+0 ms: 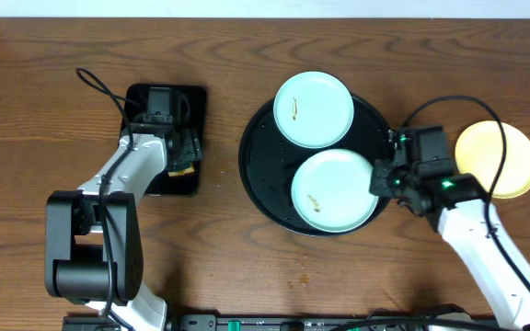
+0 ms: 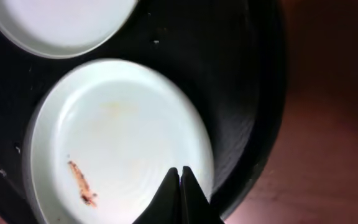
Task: Clean dirty plates on tray and stack at the side
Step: 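Grasp the right blue plate's edge and drag it toward the tray center, then grasp the sponge with the left gripper and lift it from the black tray, then hold the sponge above the black tray with the left gripper, then carry the sponge with the left gripper onto the lower blue plate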
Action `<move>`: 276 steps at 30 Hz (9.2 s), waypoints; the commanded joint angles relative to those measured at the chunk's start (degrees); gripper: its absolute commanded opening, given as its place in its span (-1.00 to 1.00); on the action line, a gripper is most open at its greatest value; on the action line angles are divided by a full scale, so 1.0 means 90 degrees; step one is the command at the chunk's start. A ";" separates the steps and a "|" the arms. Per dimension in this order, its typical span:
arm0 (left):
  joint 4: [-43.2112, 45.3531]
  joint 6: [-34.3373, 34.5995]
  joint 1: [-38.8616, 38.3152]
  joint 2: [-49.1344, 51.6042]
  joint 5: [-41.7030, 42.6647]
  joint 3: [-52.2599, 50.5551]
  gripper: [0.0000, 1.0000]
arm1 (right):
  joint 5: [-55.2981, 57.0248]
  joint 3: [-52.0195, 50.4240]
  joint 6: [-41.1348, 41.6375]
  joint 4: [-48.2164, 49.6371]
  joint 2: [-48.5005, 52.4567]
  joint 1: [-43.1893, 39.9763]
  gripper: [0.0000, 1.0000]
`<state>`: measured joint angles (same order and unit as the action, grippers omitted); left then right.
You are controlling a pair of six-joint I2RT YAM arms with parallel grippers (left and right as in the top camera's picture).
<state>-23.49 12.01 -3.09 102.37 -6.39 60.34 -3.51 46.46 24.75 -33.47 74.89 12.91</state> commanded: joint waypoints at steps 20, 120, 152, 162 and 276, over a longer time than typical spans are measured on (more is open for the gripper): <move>0.0005 0.0005 0.0032 0.0010 -0.0083 -0.0049 0.69 | -0.0447 -0.0367 -0.3342 0.1086 0.0291 -0.0338 0.32; 0.1120 -0.1069 0.0034 -0.2280 -0.0527 -0.0049 -0.85 | -0.0522 -0.0367 -0.2608 0.1889 0.2210 -0.0342 0.08; 0.0801 -0.1066 0.0034 -0.2229 -0.0527 -0.0051 -0.85 | -0.0678 -0.0367 -0.2608 0.1945 0.2210 -0.0342 0.06; 0.0483 -0.0981 0.0034 -0.2229 -0.0503 -0.0061 -0.85 | -0.0835 -0.0367 -0.2254 0.1914 0.2210 -0.0342 -0.88; 0.0578 0.0869 -0.3857 0.0299 0.1753 0.0318 -0.85 | 0.0357 -0.0347 -0.1472 0.1557 0.1902 0.0408 -0.55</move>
<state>-18.94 19.51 -37.71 103.98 10.13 63.75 -1.02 43.72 11.86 -19.46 92.55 16.53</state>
